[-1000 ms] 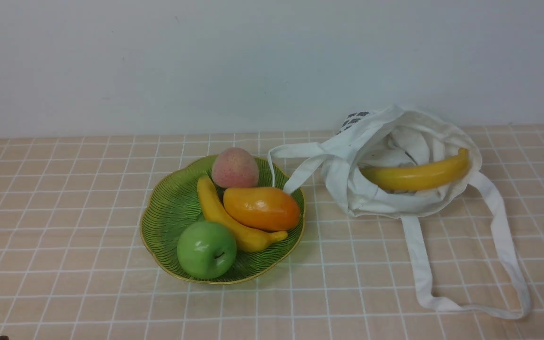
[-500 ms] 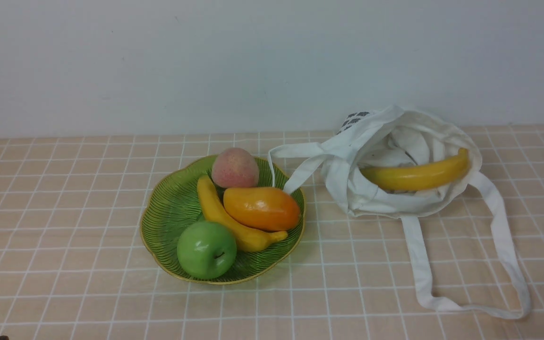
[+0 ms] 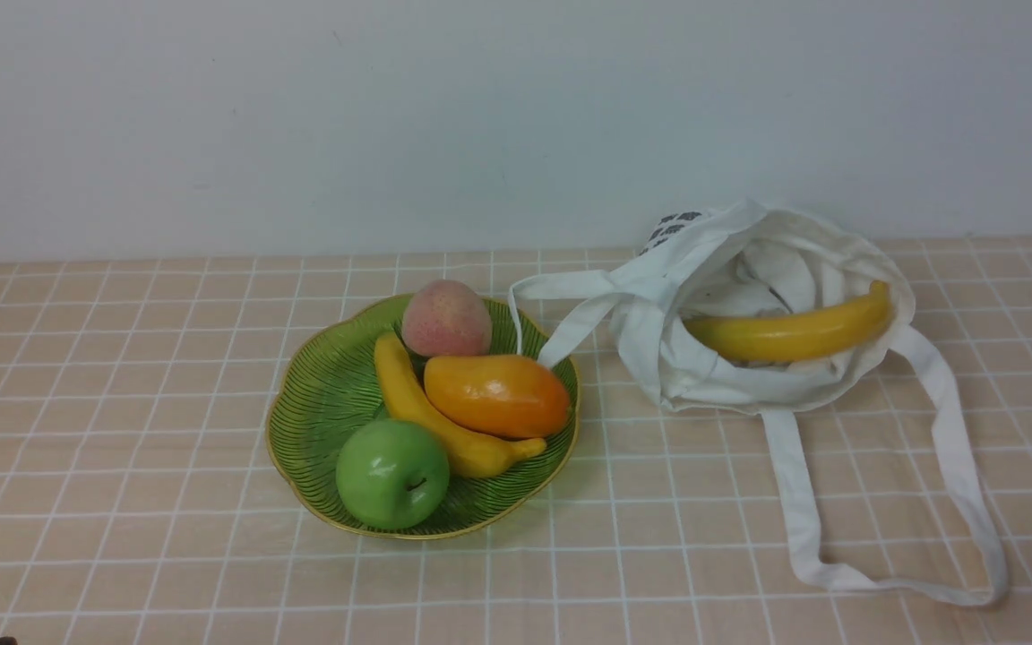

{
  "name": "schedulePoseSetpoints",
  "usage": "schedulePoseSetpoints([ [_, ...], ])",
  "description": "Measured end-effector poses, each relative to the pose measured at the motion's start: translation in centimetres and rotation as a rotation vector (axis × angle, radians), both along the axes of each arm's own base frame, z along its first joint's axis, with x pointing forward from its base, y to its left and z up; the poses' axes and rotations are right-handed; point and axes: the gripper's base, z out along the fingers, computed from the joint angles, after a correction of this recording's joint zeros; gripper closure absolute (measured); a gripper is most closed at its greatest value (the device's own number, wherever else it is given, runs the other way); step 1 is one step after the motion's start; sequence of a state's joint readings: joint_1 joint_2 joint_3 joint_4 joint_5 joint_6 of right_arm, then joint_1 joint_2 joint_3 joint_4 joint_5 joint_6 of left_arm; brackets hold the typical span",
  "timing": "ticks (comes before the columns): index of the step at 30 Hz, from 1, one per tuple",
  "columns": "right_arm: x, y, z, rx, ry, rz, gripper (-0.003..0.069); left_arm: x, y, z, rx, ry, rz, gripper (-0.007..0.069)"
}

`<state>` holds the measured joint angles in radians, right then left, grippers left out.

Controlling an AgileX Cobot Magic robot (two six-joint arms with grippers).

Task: Take the fruit out of the bag on the brown coffee tablecloth and place them on the plate.
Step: 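Reach into the bag and grasp the banana with the right gripper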

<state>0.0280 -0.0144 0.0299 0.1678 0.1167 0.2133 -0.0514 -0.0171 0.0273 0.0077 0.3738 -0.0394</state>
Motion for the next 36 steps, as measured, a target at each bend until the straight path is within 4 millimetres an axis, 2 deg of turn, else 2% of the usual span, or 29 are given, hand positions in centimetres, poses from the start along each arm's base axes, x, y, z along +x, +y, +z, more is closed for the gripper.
schedulePoseSetpoints([
  [5,-0.2,-0.5,1.5,0.244,-0.164,-0.02,0.0669,0.0,0.0,0.0,0.0,0.0,0.0,0.0632],
  [18,-0.7,-1.3,2.9,0.427,-0.334,-0.056,0.0669,0.0,0.0,0.0,0.0,0.0,0.0,0.0632],
  [20,-0.9,-1.1,4.2,0.435,-0.333,-0.032,0.0669,0.0,0.0,0.0,0.0,0.0,0.0,0.0632],
  [21,-1.0,-0.9,5.4,0.417,-0.324,-0.015,0.0669,0.0,0.0,0.0,0.0,0.0,0.0,0.0632],
  [22,-0.9,-0.9,5.6,0.415,-0.32,-0.013,0.0669,0.0,0.0,0.0,0.0,0.0,0.0,0.0632],
  [24,-0.4,-0.4,8.0,0.339,-0.23,0.012,0.0669,0.0,0.0,0.0,0.0,0.0,0.0,0.0632],
  [26,1.4,0.1,10.0,0.246,-0.066,0.027,0.0669,0.0,0.0,0.0,0.0,0.0,0.0,0.0632],
  [28,3.1,0.4,10.5,0.195,0.083,0.04,0.0669,0.0,0.0,0.0,0.0,0.0,0.0,0.0632],
  [30,5.7,0.8,11.1,0.123,0.251,0.058,0.0669,0.0,0.0,0.0,0.0,0.0,0.0,0.0632],
  [31,6.4,0.8,10.8,0.104,0.299,0.063,0.0669,0.0,0.0,0.0,0.0,0.0,0.0,0.0632],
  [33,9.5,1.1,10.6,0.035,0.445,0.083,0.0669,0.0,0.0,0.0,0.0,0.0,0.0,0.0632],
  [34,9.7,1.1,10.6,0.03,0.458,0.085,0.0669,0.0,0.0,0.0,0.0,0.0,0.0,0.0632],
  [36,12.0,1.2,10.0,0.004,0.546,0.099,0.0669,0.0,0.0,0.0,0.0,0.0,0.0,0.0632],
])
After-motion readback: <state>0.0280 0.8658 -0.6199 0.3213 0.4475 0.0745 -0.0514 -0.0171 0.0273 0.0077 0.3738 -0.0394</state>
